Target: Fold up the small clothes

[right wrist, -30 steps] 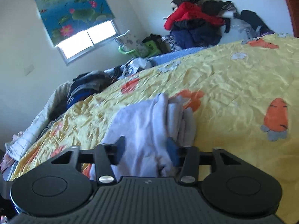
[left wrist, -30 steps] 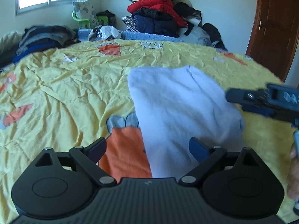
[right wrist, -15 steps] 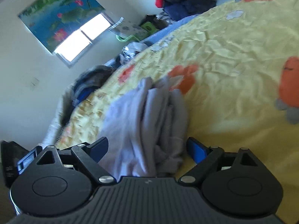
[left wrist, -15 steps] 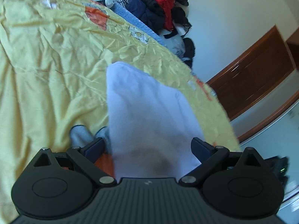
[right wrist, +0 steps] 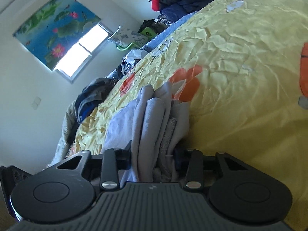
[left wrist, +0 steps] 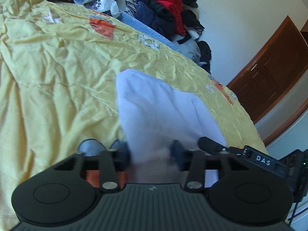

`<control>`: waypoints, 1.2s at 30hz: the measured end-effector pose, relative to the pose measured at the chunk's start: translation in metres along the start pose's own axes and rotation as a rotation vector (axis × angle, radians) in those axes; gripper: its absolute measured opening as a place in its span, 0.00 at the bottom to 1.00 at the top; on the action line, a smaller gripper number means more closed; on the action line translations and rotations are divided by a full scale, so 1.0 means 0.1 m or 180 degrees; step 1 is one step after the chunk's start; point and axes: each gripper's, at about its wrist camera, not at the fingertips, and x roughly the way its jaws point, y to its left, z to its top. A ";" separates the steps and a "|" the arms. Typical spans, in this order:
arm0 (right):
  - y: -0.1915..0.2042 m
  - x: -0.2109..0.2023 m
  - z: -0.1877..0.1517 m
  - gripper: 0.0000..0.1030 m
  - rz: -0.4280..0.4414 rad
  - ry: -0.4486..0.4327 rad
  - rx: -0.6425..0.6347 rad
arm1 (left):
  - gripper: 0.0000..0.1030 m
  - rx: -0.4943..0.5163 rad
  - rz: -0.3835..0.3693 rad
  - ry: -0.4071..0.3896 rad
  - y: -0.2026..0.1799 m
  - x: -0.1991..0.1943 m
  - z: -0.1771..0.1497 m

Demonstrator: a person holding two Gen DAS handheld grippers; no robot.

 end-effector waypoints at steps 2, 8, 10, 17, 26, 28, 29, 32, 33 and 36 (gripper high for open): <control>0.04 -0.01 -0.01 0.33 0.0020 -0.0039 -0.0011 | 0.23 -0.0045 -0.0039 -0.0056 0.05 -0.05 0.02; 0.27 -0.06 0.06 0.31 0.0218 -0.0131 -0.0163 | 0.18 0.0169 0.0048 -0.0330 -0.02 -0.30 0.07; 0.36 -0.07 0.08 0.31 0.0292 -0.0159 -0.0212 | 0.18 0.0195 0.0083 -0.0461 -0.04 -0.41 0.11; 0.51 0.20 0.08 0.41 -0.0109 -0.0036 -0.0564 | 0.19 0.0211 0.0532 -0.0228 0.04 -0.26 0.22; 0.78 -0.46 -0.21 0.58 -0.0641 -0.0452 -0.1206 | 0.82 0.0703 0.1207 -0.0467 -0.12 -0.62 -0.12; 0.91 -0.60 -0.37 0.58 -0.0289 -0.0307 -0.1447 | 0.83 0.0885 0.1347 -0.0455 -0.22 -0.64 -0.26; 0.95 -0.59 -0.45 0.57 -0.0193 -0.0164 -0.1538 | 0.88 0.0971 0.1454 -0.0475 -0.25 -0.64 -0.33; 0.98 -0.39 -0.68 0.51 -0.0498 0.0209 -0.1876 | 0.95 0.1235 0.1885 -0.0604 -0.30 -0.59 -0.51; 0.97 -0.32 -0.72 0.51 -0.0699 0.0246 -0.1949 | 0.95 0.1294 0.2021 -0.0569 -0.31 -0.59 -0.53; 0.95 -0.33 -0.75 0.52 -0.0933 0.0152 -0.1933 | 0.95 0.1256 0.1910 -0.0659 -0.34 -0.79 -0.59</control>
